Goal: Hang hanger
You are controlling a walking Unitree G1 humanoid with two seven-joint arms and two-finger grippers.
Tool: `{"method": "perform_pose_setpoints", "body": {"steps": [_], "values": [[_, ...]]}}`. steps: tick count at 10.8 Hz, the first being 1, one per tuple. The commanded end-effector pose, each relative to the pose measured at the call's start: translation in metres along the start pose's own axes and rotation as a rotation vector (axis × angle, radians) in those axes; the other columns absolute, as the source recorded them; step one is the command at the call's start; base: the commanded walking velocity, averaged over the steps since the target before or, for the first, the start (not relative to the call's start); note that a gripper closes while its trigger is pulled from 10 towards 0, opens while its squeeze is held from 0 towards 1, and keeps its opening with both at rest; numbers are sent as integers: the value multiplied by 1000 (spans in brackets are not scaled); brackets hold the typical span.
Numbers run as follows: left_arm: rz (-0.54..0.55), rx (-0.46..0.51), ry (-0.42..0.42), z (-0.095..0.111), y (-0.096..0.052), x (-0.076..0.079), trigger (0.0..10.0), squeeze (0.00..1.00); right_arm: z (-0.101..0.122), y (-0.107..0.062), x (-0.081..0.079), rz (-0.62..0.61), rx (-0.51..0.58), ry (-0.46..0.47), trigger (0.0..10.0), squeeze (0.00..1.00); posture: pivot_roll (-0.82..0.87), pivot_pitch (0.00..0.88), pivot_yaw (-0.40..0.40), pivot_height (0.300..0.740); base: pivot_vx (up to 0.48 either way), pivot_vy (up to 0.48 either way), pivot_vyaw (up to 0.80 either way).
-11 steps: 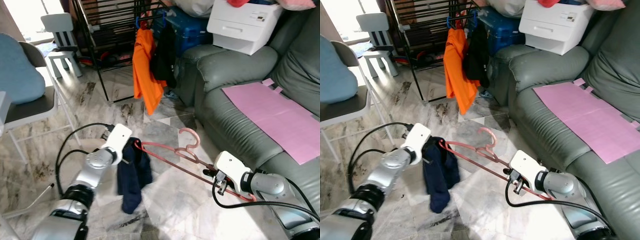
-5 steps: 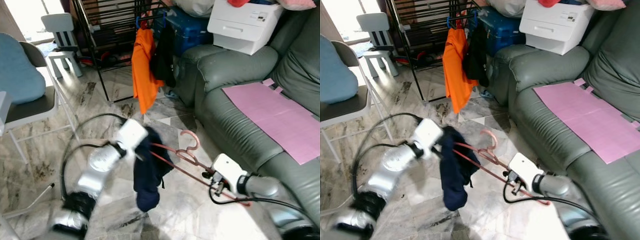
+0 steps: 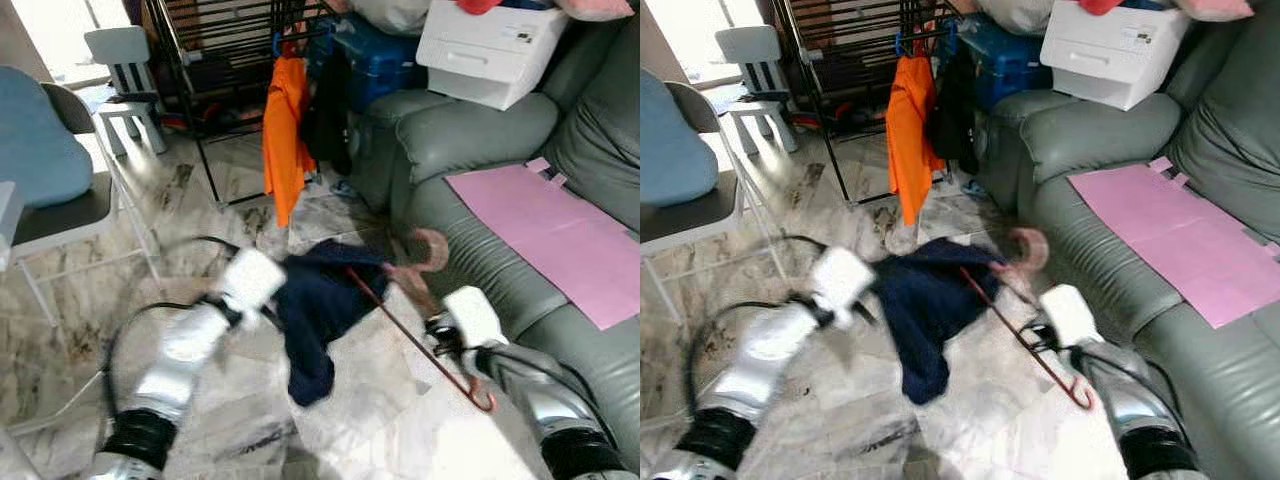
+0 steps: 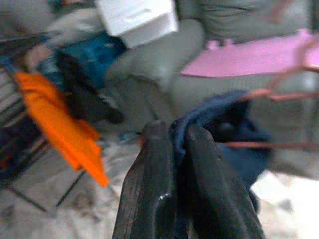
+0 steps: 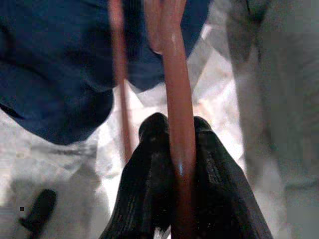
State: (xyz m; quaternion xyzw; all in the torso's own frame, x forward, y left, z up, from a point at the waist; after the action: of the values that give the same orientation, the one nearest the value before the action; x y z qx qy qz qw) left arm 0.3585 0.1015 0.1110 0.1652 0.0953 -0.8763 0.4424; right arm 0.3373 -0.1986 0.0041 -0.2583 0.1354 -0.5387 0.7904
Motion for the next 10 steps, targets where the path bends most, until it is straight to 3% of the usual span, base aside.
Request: {"method": "perform_pose_setpoints", "body": {"steps": [1, 3, 5, 6, 8, 9, 10], "values": [[90, 59, 3, 14, -5, -19, 10000, 0, 3, 0, 18, -79, 8, 124, 10000, 0, -165, 0, 53, 740, 0, 0, 0], [86, 64, -11, 16, -2, -15, 10000, 0, 23, 4, 28, -125, 95, 443, 10000, 0, -168, 0, 54, 740, 0, 0, 0], [2, 72, -33, 18, 6, 13, 10000, 0, 53, 9, 15, -33, 197, 685, 10000, 0, -170, 0, 55, 740, 0, 0, 0], [-48, 68, -52, 17, 9, 30, 10000, 0, 69, 10, -7, 83, 222, 667, 10000, 0, -171, 0, 54, 740, 0, 0, 0], [-150, 66, -63, 16, 13, 64, 10000, 0, 89, 8, -27, 187, 269, 722, 10000, 0, -168, 0, 51, 740, 0, 0, 0], [-197, 64, -69, 16, 12, 77, 10000, 0, 99, 9, -18, 132, 324, 807, 10000, 0, -172, 0, 51, 740, 0, 0, 0], [-256, 30, -76, 8, 8, 89, 10000, 0, 104, 12, 2, -55, 362, 908, 10000, 0, -172, 0, 51, 740, 0, 0, 0]]}}
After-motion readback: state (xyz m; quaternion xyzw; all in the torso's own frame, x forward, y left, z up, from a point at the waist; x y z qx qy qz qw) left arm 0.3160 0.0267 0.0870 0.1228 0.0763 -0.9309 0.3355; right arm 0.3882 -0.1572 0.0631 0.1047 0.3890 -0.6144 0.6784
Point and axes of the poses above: a point about 5 cm out from each wrist's last joint towards the gripper, its own y axis pointing out of the wrist towards the gripper, its own z axis along the axis of the wrist's last joint, x = y × z, the point moved 6 cm from there along y, pointing out of the wrist towards the gripper
